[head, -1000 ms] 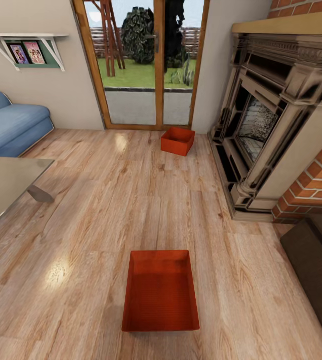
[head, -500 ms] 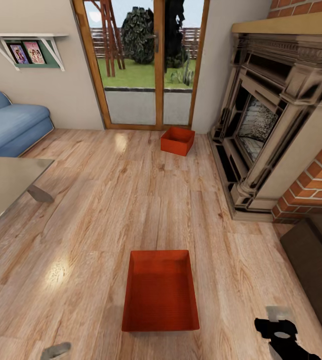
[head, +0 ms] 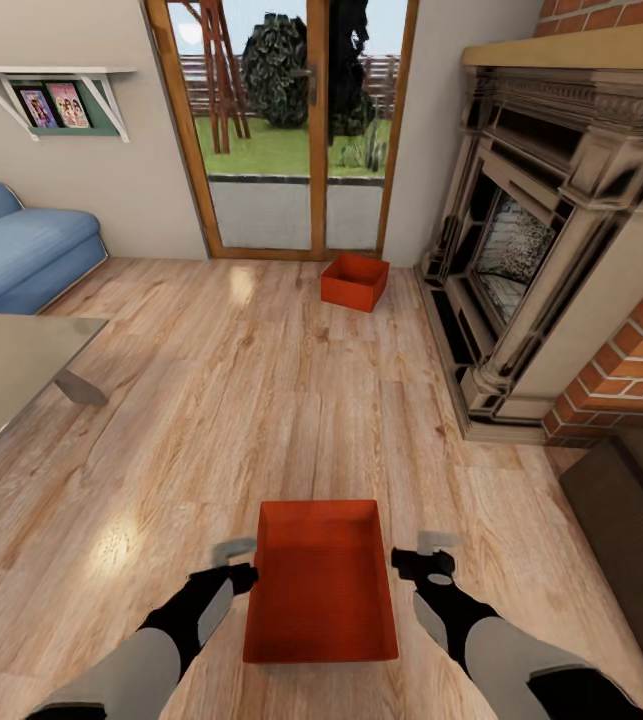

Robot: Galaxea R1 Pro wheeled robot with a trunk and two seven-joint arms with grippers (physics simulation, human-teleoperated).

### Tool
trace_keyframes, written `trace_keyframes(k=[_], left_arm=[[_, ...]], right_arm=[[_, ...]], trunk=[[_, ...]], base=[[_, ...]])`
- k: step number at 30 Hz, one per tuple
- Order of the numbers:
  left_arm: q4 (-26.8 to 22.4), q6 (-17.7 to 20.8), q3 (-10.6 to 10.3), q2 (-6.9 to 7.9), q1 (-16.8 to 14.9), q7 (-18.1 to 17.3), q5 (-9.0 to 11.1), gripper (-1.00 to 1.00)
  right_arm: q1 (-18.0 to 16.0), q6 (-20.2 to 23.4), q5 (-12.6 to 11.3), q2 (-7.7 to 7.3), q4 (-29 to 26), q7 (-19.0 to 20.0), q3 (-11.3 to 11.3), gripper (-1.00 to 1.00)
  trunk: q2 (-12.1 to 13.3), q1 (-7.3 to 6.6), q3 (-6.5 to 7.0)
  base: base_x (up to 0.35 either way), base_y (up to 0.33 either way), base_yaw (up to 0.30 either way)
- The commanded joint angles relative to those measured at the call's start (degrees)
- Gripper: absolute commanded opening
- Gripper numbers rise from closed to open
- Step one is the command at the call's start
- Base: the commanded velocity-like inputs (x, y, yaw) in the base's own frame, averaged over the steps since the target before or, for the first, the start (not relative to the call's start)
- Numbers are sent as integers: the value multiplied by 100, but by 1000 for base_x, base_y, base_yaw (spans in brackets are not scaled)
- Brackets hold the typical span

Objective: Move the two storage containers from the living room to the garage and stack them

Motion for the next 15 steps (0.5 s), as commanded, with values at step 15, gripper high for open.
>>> trace_keyframes(k=[15], left_arm=[[-72, -287, 43, -253, -33, 25, -799, 100]], right_arm=[[-15, -102, -42, 149, 129, 413, 66, 100]], trunk=[[-2, 0, -4]], base=[[0, 0, 0]])
